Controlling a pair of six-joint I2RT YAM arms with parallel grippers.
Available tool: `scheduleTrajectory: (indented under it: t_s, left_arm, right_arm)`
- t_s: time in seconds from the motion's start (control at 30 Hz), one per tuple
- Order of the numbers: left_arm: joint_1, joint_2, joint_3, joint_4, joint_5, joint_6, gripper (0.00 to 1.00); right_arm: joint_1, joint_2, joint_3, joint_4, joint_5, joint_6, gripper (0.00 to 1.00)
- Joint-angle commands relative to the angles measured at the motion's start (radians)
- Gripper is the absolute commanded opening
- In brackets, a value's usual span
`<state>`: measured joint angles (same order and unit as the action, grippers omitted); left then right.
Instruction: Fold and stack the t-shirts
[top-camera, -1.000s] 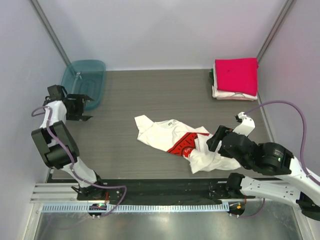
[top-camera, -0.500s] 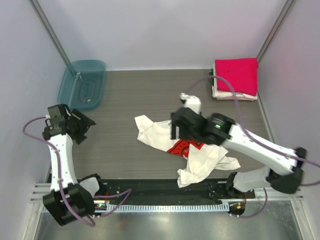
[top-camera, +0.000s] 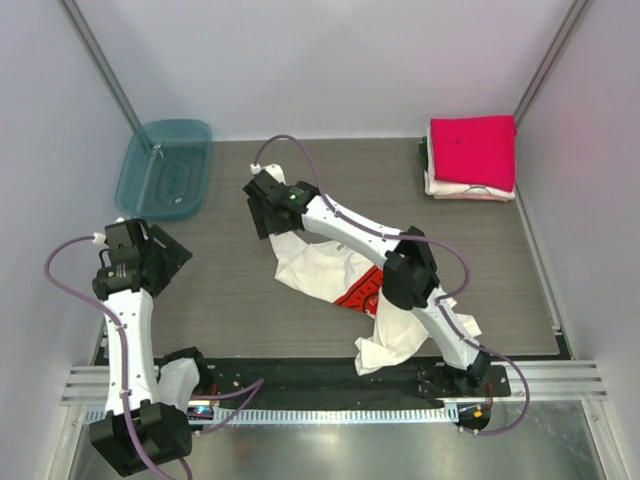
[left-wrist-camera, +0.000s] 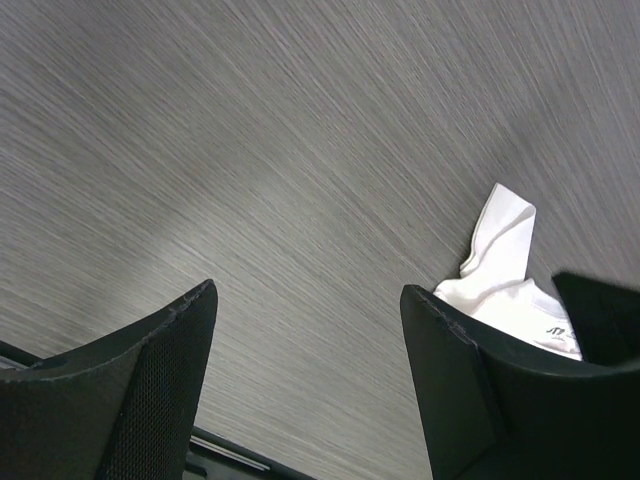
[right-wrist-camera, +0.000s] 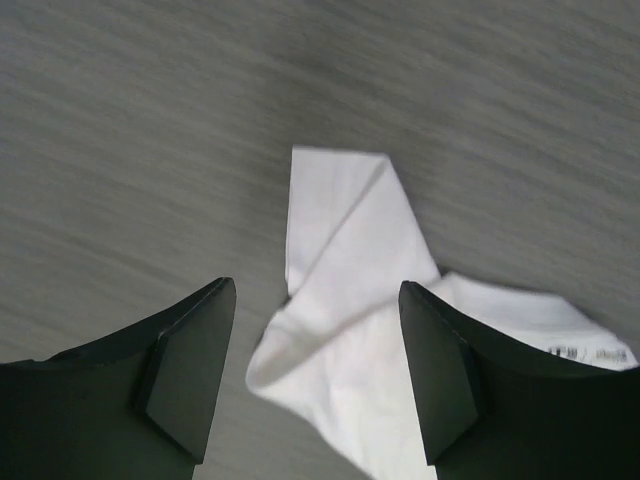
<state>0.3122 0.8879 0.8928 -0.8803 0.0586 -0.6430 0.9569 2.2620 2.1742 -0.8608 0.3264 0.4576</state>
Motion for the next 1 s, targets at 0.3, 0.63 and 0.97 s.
scheduleTrajectory:
  t_s: [0.3,0.63,0.97]
  left_arm:
    - [-0.036,-0.029,-0.005,0.021,-0.051,0.003,0.74]
    - [-0.038,-0.041,-0.008,0.023,-0.051,0.002,0.74]
    - [-0.038,-0.044,-0.009,0.023,-0.051,0.002,0.74]
  right_arm:
    - [-0.089,0.286,0.335,0.091,-0.112,-0.132,0.66]
    - [-0.090,0.363,0.274,0.106,-0.079,-0.172,0.63]
    - [-0.080,0.375,0.177,0.101,-0.112,-0.223,0.39]
